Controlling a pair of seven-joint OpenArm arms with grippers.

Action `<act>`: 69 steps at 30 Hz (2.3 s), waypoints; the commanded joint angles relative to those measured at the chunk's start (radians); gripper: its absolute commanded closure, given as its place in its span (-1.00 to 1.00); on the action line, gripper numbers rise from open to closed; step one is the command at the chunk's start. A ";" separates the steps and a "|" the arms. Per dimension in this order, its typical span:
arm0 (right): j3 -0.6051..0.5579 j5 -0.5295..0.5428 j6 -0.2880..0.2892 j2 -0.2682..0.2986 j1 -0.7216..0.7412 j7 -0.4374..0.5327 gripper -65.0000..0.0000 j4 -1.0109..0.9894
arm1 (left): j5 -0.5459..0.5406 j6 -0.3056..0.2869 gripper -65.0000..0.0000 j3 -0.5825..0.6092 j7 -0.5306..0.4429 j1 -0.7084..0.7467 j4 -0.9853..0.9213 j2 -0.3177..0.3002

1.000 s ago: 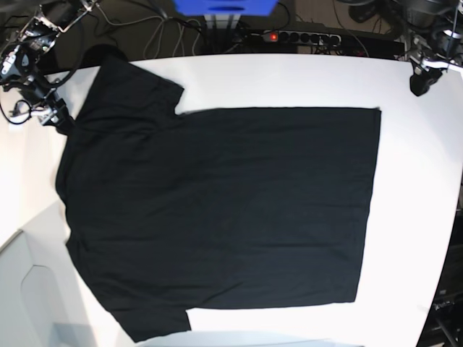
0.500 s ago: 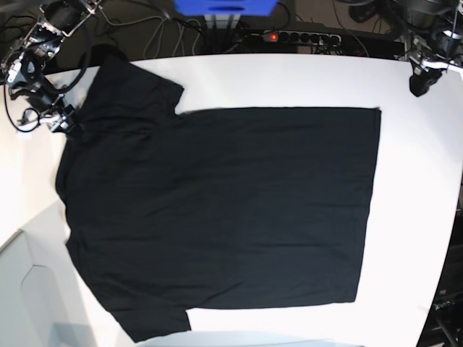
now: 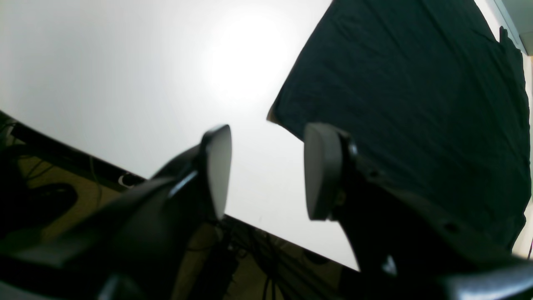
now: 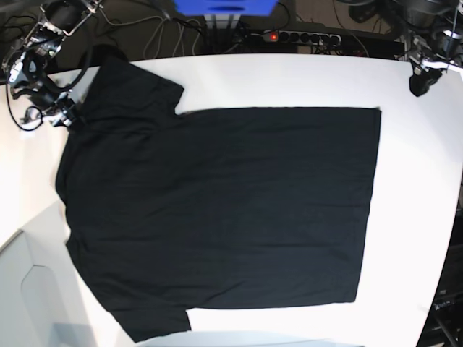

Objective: Fold the T-shirt properly
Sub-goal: 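Move right gripper to the shoulder corner, left gripper to the hem corner, then close both grippers on the shirt's shoulder and hem corners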

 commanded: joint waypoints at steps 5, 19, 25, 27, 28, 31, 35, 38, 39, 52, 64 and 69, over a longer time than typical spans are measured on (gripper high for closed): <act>-0.060 0.024 0.008 0.016 0.009 0.006 1.00 0.013 | -0.029 -0.004 0.14 -0.004 -0.016 -0.002 0.015 -0.019; -0.061 0.024 0.008 0.018 0.008 0.006 1.00 0.013 | -0.029 -0.004 -0.20 0.004 -0.008 -0.126 -0.036 -0.080; -0.063 0.024 0.008 0.016 0.008 0.007 1.00 0.013 | -0.030 -0.004 -0.41 0.079 -0.008 -0.180 -0.269 -0.130; -0.061 0.024 0.008 0.016 0.008 0.007 1.00 0.013 | -0.030 -0.004 -0.41 0.084 -0.008 -0.202 -0.345 -0.140; -0.060 0.024 0.008 0.016 0.006 0.007 1.00 0.013 | -0.030 -0.004 -0.41 0.091 -0.008 -0.209 -0.379 -0.143; -0.060 0.024 0.008 0.016 0.006 0.007 1.00 0.013 | -0.030 -0.006 -0.41 0.110 -0.008 -0.223 -0.444 -0.154; -0.060 0.024 0.008 0.016 0.003 0.007 1.00 0.013 | -0.027 -0.006 -0.41 0.159 -0.018 -0.237 -0.502 -0.160; -0.060 0.024 0.008 0.016 0.003 0.007 1.00 0.013 | -0.022 -0.006 -0.41 0.165 -0.019 -0.252 -0.522 -0.156; -0.060 0.024 0.008 0.016 0.003 0.007 1.00 0.013 | -0.019 -0.004 -0.41 0.165 -0.019 -0.258 -0.523 -0.154; -0.060 0.024 0.008 0.016 0.001 0.007 1.00 0.013 | -0.019 0.003 -0.41 0.301 -0.122 -0.263 -0.620 -0.159; -0.060 0.024 0.008 0.016 0.001 0.006 1.00 0.013 | -0.019 0.005 -0.41 0.409 -0.151 -0.263 -0.640 -0.153; -0.060 0.024 0.008 0.016 0.001 0.006 1.00 0.013 | -0.019 0.005 -0.41 0.440 -0.153 -0.263 -0.640 -0.153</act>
